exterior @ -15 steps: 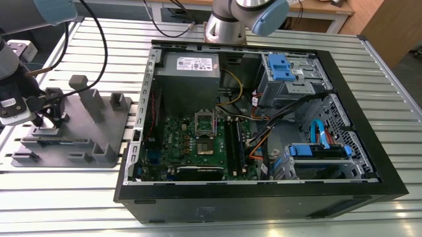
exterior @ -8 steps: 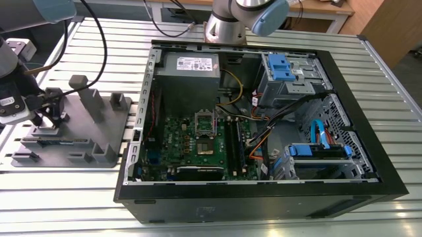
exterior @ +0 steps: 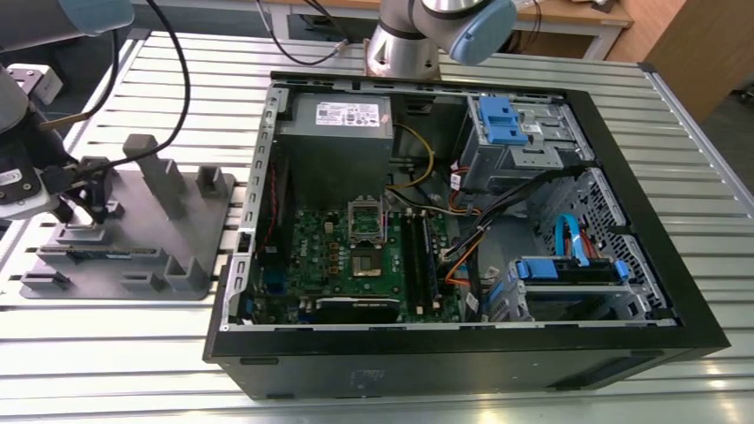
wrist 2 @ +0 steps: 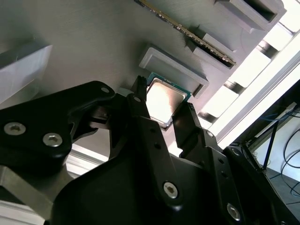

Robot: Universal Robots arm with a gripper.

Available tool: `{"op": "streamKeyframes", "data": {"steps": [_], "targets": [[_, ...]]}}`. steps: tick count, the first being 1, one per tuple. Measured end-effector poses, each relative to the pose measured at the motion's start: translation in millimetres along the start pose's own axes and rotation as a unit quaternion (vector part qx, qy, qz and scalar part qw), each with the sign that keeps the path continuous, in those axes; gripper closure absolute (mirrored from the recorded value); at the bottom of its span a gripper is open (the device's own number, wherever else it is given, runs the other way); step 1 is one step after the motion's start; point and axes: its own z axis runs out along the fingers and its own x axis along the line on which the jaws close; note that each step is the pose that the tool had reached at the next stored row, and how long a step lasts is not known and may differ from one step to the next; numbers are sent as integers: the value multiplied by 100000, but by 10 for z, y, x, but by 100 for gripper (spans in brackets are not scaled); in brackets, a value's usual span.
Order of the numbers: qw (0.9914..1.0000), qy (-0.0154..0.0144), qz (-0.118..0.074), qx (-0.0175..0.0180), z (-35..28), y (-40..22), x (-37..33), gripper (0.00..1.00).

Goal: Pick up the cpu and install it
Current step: 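Pick up the cpu and move it towards the insertion slot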

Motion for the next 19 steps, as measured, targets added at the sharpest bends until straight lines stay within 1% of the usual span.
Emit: {"op": "streamKeyframes", "data": {"steps": [10, 11, 14, 19], "targets": [[100000, 16, 0, 12, -7, 0, 0, 53], [100000, 49, 1, 29, -17, 0, 1, 53], [100000, 23, 1, 15, -49, 1, 1, 53], [100000, 15, -1, 10, -166, 6, 1, 53]]}}
